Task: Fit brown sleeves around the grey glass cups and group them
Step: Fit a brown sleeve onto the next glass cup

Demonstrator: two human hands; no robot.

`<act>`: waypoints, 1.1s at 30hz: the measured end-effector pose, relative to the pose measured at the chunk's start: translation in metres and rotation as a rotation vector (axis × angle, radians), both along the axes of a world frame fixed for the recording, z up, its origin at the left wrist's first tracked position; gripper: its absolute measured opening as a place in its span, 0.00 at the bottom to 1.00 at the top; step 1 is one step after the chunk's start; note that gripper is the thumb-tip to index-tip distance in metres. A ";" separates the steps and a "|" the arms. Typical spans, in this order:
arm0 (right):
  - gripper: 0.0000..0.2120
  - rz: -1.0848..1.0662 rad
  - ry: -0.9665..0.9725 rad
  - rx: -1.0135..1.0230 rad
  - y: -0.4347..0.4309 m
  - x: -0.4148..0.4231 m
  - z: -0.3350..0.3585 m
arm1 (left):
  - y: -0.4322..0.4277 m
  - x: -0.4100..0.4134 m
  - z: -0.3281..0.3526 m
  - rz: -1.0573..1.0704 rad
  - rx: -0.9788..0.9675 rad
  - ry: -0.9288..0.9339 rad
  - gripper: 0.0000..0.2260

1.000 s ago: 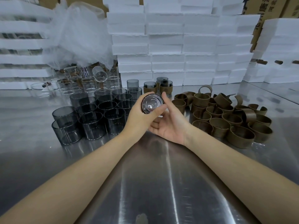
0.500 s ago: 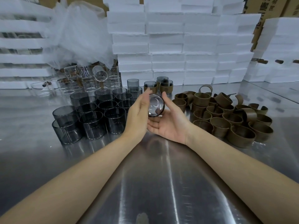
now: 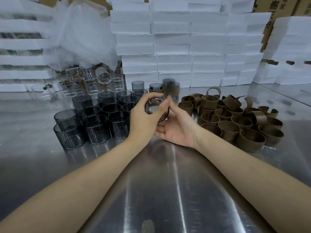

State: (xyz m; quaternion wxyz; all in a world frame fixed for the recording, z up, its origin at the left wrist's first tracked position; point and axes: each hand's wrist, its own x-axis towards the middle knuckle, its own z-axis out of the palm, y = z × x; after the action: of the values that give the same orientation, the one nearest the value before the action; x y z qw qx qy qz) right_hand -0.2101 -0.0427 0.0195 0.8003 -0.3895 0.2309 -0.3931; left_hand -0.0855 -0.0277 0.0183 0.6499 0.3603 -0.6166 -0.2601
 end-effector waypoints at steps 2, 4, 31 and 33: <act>0.29 0.005 0.006 -0.003 0.000 0.000 0.001 | 0.000 -0.001 0.001 0.020 -0.005 0.011 0.09; 0.27 0.007 0.011 -0.004 0.002 0.001 0.001 | -0.001 -0.002 0.001 0.031 -0.010 0.022 0.06; 0.26 -0.415 0.247 -0.379 0.004 0.003 -0.003 | 0.000 -0.001 -0.009 0.040 0.203 -0.232 0.30; 0.26 -0.293 0.221 -0.369 0.005 0.002 -0.002 | -0.004 0.002 -0.006 0.028 0.258 -0.016 0.27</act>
State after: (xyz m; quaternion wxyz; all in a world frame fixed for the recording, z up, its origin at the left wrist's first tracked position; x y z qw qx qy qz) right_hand -0.2081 -0.0373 0.0174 0.6201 -0.5320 0.2952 -0.4953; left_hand -0.0839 -0.0314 0.0125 0.5967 0.4514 -0.5782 -0.3253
